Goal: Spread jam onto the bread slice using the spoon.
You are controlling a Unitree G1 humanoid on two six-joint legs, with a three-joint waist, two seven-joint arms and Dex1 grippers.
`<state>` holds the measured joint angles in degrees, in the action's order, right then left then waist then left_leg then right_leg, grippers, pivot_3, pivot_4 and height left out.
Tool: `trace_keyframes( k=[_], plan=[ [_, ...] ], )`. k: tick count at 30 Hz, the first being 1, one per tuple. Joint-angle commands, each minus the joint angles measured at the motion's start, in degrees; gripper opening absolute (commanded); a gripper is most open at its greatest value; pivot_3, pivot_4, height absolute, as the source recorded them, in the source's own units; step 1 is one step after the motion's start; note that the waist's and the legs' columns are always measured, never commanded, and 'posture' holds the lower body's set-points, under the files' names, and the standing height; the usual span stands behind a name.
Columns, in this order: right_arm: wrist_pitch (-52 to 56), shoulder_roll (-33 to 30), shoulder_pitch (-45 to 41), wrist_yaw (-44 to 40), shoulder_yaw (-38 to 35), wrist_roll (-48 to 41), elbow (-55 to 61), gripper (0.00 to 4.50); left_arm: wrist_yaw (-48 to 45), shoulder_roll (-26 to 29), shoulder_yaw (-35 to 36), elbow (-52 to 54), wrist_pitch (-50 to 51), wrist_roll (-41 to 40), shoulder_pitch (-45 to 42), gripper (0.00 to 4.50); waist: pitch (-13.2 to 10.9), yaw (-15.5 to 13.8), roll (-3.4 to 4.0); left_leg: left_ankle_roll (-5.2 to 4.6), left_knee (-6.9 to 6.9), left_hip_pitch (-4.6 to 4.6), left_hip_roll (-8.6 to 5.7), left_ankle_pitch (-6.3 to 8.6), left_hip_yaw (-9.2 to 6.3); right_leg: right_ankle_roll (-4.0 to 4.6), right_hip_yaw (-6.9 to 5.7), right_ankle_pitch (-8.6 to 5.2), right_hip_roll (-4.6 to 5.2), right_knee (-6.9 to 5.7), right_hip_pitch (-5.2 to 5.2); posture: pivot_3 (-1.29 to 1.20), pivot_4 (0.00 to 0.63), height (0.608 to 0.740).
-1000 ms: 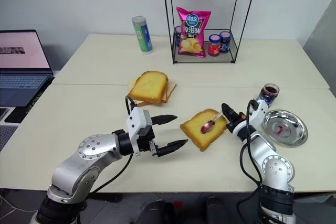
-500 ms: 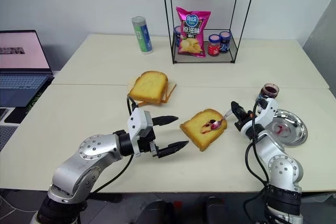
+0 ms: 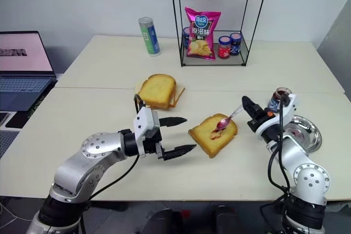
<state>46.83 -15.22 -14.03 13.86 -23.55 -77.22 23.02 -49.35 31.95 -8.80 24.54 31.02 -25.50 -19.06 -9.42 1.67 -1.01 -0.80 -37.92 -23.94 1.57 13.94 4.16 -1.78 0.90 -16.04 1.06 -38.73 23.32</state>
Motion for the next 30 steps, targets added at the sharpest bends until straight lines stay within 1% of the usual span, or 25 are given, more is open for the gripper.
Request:
trace_keyframes(
  k=[1, 4, 8, 12, 16, 18, 21, 25, 30],
  plan=[
    [-3.4, -3.1, 0.5, 3.3, -3.8, -1.6, 6.0, 0.03, -3.5, 0.6, -2.7, -2.7, -0.7, 1.2, -6.6, 4.50, 0.0, -0.2, -0.01, 0.00, -0.01, -0.02, 0.00, 0.00, -0.01, 0.00, -0.02, 0.00, 0.00, 0.01, 0.00, 0.00, 0.150, 0.740],
    [-5.5, -4.9, 2.5, 6.0, -5.5, -1.3, 8.8, 0.03, -5.2, -1.5, -5.6, -6.1, -1.3, 2.2, -11.4, 4.50, 0.0, -0.2, -0.01, -0.01, 0.02, -0.05, -0.02, 0.01, -0.01, -0.01, -0.01, -0.01, 0.00, 0.11, 0.00, 0.00, 0.150, 0.740],
    [-8.4, -7.5, 7.6, 8.6, -9.6, 1.1, 11.1, 0.03, -7.1, -5.5, -9.8, -11.2, -3.3, 4.5, -17.2, 4.50, 0.0, -0.2, -0.02, -0.02, 0.04, -0.12, -0.03, 0.02, -0.03, -0.01, -0.02, -0.01, 0.00, 0.16, 0.00, 0.00, 0.150, 0.740],
    [-10.8, -10.0, 12.0, 8.2, -13.6, 3.8, 10.5, 0.03, -8.1, -9.9, -12.7, -16.5, -5.5, 6.7, -21.4, 4.50, 0.0, -0.3, -0.03, -0.02, 0.02, -0.13, -0.06, 0.02, -0.03, -0.02, -0.01, -0.01, 0.00, 0.16, 0.00, 0.00, 0.150, 0.740],
    [-13.2, -11.7, 15.5, 6.0, -17.5, 7.0, 7.2, 0.03, -9.7, -14.7, -15.8, -21.2, -7.9, 8.7, -24.7, 4.50, 0.0, -0.1, -0.02, -0.02, 0.01, -0.09, -0.05, 0.01, 0.00, -0.04, 0.03, -0.01, -0.03, 0.14, 0.00, 0.00, 0.150, 0.740],
    [-14.1, -12.3, 15.9, 4.3, -17.8, 8.2, 5.7, 0.03, -9.8, -16.6, -16.4, -23.0, -9.1, 9.6, -25.5, 4.50, 0.0, 0.0, -0.02, -0.02, 0.00, -0.07, -0.05, 0.01, -0.01, -0.05, 0.03, -0.02, -0.05, 0.13, -0.01, 0.00, 0.150, 0.740],
    [-16.5, -12.9, 14.9, 0.4, -18.2, 12.2, -0.4, 0.03, -9.7, -19.3, -17.3, -25.5, -11.1, 11.1, -26.1, 4.50, 0.0, 0.1, -0.01, -0.03, -0.01, -0.03, -0.03, 0.01, 0.02, -0.05, 0.07, -0.02, -0.08, 0.12, -0.03, 0.00, 0.150, 0.740],
    [-19.9, -12.9, 12.4, -4.4, -16.6, 18.3, -9.1, 0.03, -9.1, -22.1, -17.3, -27.7, -11.9, 11.8, -26.2, 4.50, 0.0, 0.0, 0.03, -0.03, -0.01, -0.02, -0.04, 0.01, 0.03, -0.05, 0.07, -0.02, -0.10, 0.11, -0.03, 0.00, 0.150, 0.740],
    [-22.8, -12.9, 9.9, -9.0, -16.3, 23.3, -16.2, 0.03, -8.6, -23.2, -16.9, -27.8, -11.8, 12.3, -25.7, 4.50, 0.0, -0.1, 0.07, -0.03, 0.00, -0.02, -0.05, 0.01, 0.02, -0.05, 0.08, -0.02, -0.13, 0.12, -0.04, 0.00, 0.150, 0.740]
  ],
)
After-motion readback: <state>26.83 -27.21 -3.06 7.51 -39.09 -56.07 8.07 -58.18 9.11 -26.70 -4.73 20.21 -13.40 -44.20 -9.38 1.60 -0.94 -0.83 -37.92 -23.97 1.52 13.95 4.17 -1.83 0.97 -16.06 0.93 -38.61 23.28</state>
